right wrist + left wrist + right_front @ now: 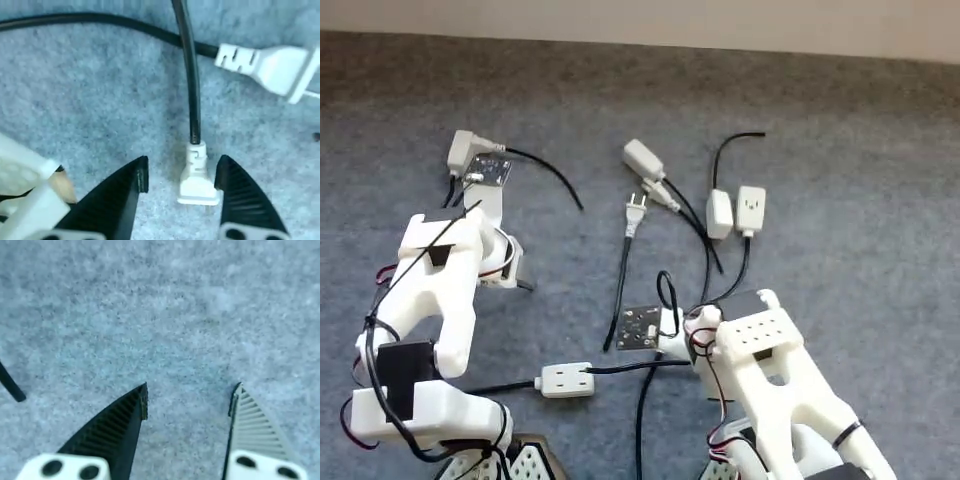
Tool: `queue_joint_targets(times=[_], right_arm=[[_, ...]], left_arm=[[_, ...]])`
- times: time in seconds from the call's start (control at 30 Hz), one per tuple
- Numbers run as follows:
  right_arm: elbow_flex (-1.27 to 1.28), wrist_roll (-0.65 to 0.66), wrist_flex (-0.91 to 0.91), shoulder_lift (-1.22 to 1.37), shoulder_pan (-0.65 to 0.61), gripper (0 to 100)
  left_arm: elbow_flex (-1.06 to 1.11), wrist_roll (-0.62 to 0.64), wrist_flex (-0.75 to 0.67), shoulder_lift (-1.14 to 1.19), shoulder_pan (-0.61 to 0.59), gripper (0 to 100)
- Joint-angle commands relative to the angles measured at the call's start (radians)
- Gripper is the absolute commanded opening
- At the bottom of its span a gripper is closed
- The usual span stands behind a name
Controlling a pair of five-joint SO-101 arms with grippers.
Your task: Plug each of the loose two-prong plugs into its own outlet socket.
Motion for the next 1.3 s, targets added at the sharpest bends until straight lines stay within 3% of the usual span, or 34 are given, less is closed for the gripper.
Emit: queue_joint_targets(times=[0.0,0.43,0.6,0.8,0.97,1.1,1.27], right_arm=[[0.019,-0.011,-0.096,-0.016,-0.008,21.3],[0.091,-0.008,-0.168,-0.016,-0.004,16.9],[0.091,-0.005,-0.168,-0.016,-0.007,0.3],[0.091,-0.015,-0.160,-0.016,-0.001,0.4],[0.038,-0.149,-0.145,-0.030,0.041,0.4],[-0.171,-0.183,0.081,-0.030,0.042,0.4],[-0.559,-0.445,0.275,-0.025,0.039,0.4]], left_arm=[[-0.004,0.005,-0.009,-0.038,-0.007,27],[-0.004,0.005,-0.009,-0.038,-0.005,27],[-0.002,0.005,-0.009,-0.038,-0.005,27],[-0.002,0.005,-0.009,-0.038,-0.005,27],[-0.012,0.005,-0.009,-0.041,-0.005,27],[-0.076,0.003,0.012,-0.050,0.004,27],[-0.332,-0.083,0.270,-0.061,0.056,27]])
